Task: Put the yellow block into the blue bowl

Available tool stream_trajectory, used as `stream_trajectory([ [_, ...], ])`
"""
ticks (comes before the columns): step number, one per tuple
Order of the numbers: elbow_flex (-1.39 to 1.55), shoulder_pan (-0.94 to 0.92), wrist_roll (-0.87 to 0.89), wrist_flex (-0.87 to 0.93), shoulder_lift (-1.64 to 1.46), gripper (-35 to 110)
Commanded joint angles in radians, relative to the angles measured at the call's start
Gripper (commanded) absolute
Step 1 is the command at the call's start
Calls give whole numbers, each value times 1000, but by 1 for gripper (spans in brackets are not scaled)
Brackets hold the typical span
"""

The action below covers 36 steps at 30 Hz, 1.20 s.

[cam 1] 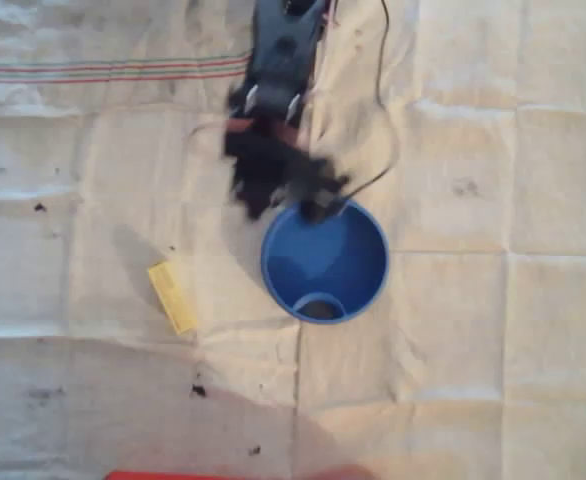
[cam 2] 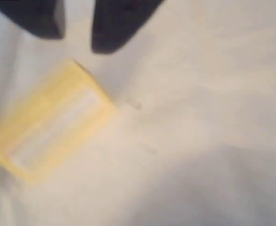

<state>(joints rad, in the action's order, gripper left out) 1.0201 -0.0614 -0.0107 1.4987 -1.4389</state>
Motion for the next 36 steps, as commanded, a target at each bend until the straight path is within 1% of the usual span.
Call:
stream_trajectory([
  [1,-158,-40,14,-8,69,0],
  [7,-314,-100,12,-8,258,0],
  [19,-813,-184,0,-9,601,0],
  [26,-1032,-213,0,-9,756,0],
  [30,-1111,-216,11,-9,818,0],
  [36,-1124,-215,15,21,907,1],
])
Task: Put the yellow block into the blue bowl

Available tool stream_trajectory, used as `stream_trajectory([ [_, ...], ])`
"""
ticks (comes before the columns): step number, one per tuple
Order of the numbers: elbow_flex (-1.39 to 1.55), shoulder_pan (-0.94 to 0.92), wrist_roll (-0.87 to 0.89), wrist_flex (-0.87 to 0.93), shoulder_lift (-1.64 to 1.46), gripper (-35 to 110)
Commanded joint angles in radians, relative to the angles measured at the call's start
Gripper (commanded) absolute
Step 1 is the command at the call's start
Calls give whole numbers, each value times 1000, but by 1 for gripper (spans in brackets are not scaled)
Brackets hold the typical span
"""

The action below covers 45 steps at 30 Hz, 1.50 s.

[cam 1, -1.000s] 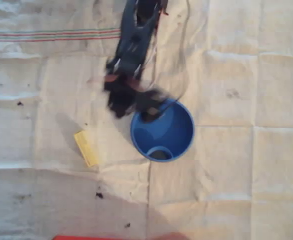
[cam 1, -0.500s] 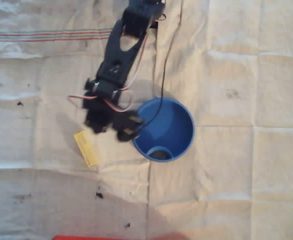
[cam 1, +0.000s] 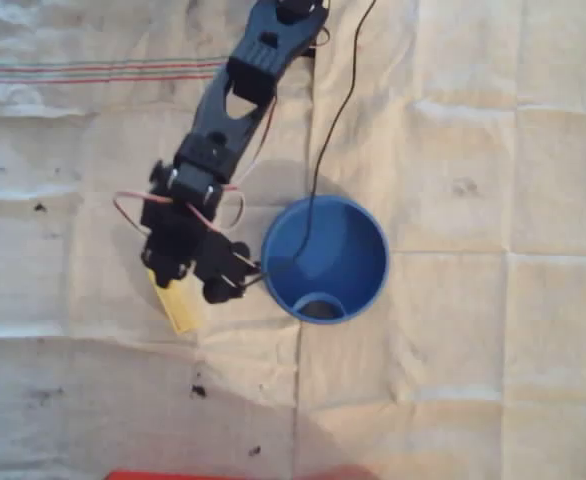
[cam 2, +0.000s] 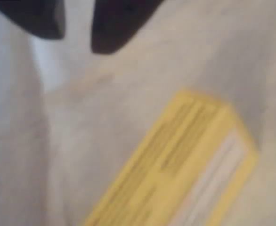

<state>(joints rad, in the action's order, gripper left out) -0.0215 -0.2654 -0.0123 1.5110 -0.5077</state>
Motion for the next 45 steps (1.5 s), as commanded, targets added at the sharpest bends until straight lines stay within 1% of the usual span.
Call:
stream_trajectory([
  [1,-83,-11,17,20,-18,1],
  [7,-83,2,18,106,-6,1],
  [18,-95,-6,5,103,-8,1],
  [27,-83,-11,3,-63,26,1],
  [40,-95,-9,3,-86,23,1],
  [45,-87,-12,2,-170,23,1],
])
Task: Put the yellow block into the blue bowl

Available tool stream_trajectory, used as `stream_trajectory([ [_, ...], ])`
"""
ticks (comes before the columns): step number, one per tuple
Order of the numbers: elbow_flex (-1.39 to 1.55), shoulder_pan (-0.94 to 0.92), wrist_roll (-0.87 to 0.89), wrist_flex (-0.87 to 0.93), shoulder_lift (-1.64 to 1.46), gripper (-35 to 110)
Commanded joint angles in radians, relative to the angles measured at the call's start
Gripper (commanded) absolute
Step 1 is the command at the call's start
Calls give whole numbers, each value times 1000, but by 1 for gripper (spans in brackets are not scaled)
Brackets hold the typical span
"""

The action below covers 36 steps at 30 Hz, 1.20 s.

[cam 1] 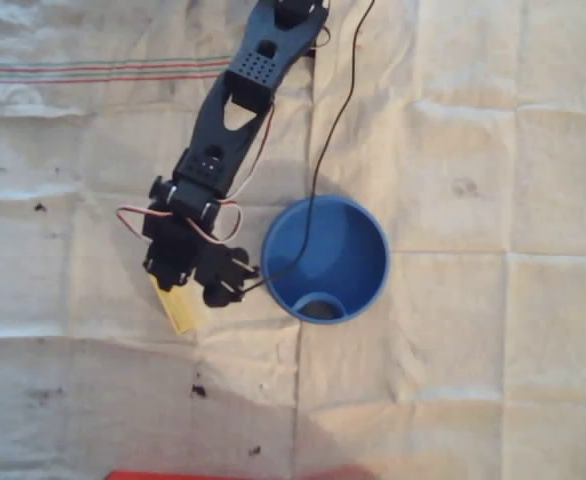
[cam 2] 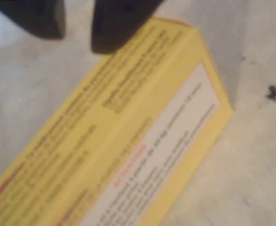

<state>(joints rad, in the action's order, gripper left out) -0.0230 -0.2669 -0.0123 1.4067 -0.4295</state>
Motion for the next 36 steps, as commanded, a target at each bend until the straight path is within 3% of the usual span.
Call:
stream_trajectory([
  [1,-84,-11,2,-80,-55,1],
  [6,-78,-32,5,-89,-40,1],
  [17,-83,-17,17,98,-41,2],
  [30,-78,-18,18,198,-21,38],
  [36,-81,-25,18,210,26,43],
])
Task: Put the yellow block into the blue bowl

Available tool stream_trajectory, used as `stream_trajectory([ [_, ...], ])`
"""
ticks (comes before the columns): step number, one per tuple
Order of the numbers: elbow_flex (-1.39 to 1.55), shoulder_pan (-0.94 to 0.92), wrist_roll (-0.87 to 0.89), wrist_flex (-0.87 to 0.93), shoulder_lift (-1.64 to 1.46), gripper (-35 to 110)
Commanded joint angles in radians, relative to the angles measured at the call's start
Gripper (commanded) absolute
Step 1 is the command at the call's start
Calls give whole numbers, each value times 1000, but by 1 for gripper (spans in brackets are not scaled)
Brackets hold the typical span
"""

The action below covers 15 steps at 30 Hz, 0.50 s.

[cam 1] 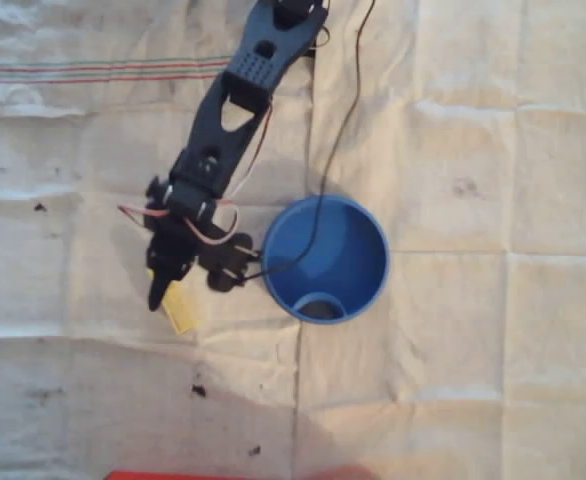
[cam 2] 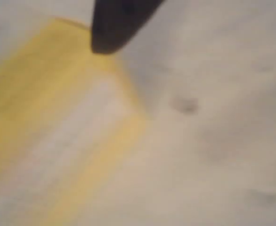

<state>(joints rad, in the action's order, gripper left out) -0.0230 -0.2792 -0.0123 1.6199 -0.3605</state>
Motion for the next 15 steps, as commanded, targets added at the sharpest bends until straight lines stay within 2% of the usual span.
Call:
stream_trajectory([
  [1,-81,-20,18,-8,-40,43],
  [10,-89,-46,15,-18,-14,43],
  [15,-81,-74,14,-98,15,43],
])
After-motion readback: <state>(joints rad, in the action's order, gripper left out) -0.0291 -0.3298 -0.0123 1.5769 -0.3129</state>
